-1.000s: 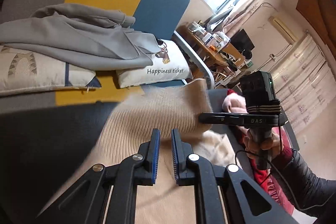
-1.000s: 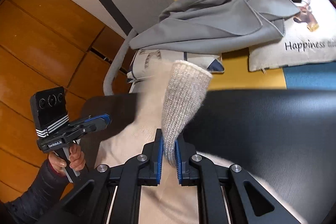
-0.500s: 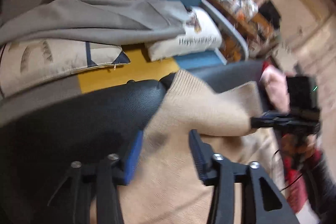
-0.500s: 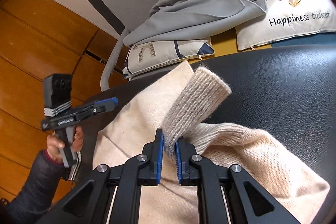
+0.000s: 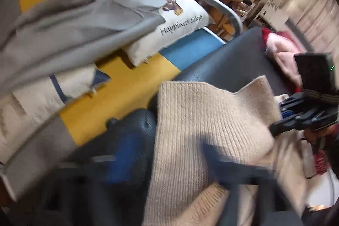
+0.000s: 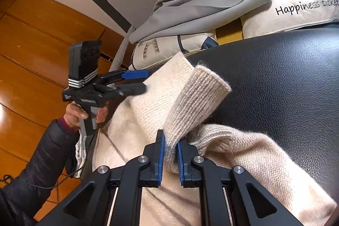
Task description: Fold clothes
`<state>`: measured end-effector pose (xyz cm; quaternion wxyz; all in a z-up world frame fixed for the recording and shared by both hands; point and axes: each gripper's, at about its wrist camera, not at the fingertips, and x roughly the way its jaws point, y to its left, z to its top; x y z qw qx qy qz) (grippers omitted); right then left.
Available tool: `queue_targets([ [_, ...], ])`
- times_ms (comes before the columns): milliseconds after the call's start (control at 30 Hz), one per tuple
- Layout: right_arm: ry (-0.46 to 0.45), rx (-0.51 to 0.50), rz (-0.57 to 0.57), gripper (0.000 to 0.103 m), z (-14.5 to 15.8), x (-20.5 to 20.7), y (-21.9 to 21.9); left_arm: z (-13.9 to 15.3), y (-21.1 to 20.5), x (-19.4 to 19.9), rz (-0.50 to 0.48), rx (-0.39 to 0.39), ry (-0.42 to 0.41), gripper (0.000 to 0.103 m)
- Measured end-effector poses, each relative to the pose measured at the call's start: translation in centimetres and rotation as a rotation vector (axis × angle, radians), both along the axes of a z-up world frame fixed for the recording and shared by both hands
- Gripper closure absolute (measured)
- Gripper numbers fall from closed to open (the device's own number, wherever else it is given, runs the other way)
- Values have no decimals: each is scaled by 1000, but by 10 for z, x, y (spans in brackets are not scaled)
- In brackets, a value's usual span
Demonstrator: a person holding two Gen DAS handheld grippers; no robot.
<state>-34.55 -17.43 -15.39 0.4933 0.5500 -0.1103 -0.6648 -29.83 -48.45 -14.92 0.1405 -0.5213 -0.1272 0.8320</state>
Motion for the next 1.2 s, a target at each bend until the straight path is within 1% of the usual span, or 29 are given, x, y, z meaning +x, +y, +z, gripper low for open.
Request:
queue_targets([
  [33, 5, 2, 0, 91, 1, 0, 0, 1, 2, -1, 3, -7, 7, 100],
  [67, 11, 5, -1, 91, 2, 0, -1, 2, 4, -2, 9, -14, 17, 100],
  [100, 20, 10, -4, 91, 4, 1, -2, 6, 2, 3, 40, -17, 49, 100],
  [167, 33, 19, -12, 91, 7, 1, -3, 12, -2, 15, 82, 27, 78, 100],
  [433, 91, 82, -27, 91, 25, 12, -8, 38, 1, 55, 156, 44, 158, 101],
  [600, 135, 79, -31, 91, 45, 28, -4, 67, 12, 101, 164, 108, 250, 101],
  [700, 167, 82, -20, 91, 57, 46, -2, 75, 22, 135, 170, 122, 285, 101],
  [767, 184, 87, -13, 91, 61, 59, 2, 75, 27, 156, 181, 136, 291, 101],
  [867, 202, 93, -15, 91, 62, 77, 9, 65, 36, 180, 193, 142, 270, 101],
  [1100, 228, 132, -35, 91, 44, 112, 23, 39, 54, 214, 224, 116, 222, 101],
  [1167, 236, 138, -58, 88, 39, 121, 27, 31, 59, 223, 232, 110, 207, 101],
  [1200, 242, 142, -62, 88, 37, 126, 28, 26, 60, 226, 234, 124, 197, 100],
])
